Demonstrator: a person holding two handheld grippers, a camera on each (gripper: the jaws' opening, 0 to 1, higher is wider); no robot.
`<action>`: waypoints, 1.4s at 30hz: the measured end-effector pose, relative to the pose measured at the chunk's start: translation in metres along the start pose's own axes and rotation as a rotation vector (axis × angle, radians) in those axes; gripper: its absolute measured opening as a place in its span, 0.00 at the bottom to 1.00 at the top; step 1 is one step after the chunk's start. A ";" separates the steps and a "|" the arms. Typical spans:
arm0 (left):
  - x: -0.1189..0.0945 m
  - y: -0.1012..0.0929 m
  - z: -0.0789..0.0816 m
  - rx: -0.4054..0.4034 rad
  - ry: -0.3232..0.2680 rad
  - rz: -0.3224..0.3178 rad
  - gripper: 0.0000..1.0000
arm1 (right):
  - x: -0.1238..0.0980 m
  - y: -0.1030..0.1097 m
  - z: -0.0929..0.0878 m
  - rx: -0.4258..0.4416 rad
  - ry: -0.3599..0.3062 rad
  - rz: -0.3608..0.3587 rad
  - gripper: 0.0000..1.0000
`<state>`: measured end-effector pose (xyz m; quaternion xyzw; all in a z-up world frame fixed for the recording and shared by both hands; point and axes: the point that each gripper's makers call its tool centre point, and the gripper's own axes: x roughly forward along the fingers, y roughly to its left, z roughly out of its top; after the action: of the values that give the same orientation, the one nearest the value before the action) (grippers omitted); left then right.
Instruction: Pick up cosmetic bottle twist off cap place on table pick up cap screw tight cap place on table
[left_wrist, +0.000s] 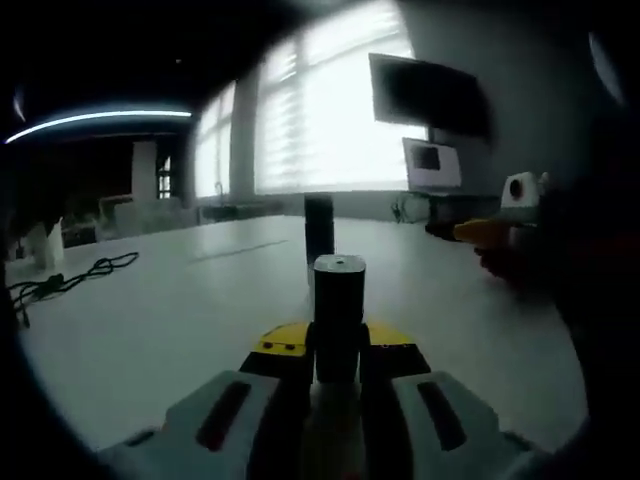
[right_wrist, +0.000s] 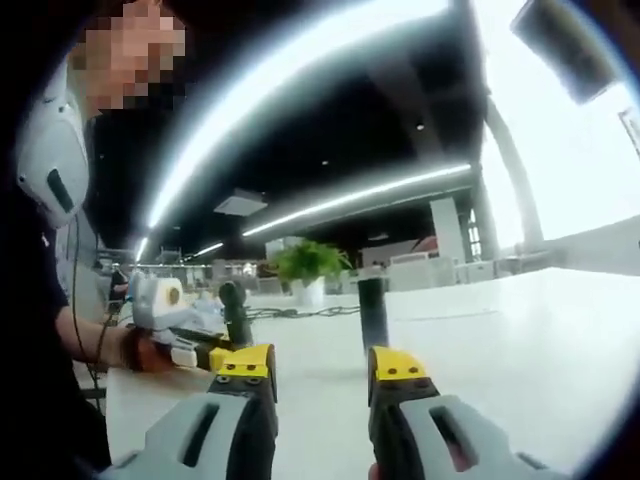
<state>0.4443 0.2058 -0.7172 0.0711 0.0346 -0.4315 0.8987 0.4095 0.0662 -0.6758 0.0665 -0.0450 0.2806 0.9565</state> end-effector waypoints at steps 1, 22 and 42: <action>-0.002 -0.003 0.000 0.009 0.001 -0.003 0.07 | 0.000 0.000 0.000 0.002 -0.001 -0.001 0.30; -0.023 -0.047 0.005 -0.067 -0.027 -0.097 0.08 | 0.001 0.006 -0.007 -0.063 0.031 0.010 0.29; -0.024 -0.069 -0.002 -0.036 0.002 -0.164 0.08 | 0.000 0.009 -0.010 -0.095 0.047 0.005 0.27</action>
<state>0.3751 0.1821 -0.7226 0.0523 0.0488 -0.5027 0.8615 0.4048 0.0753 -0.6849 0.0143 -0.0361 0.2819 0.9587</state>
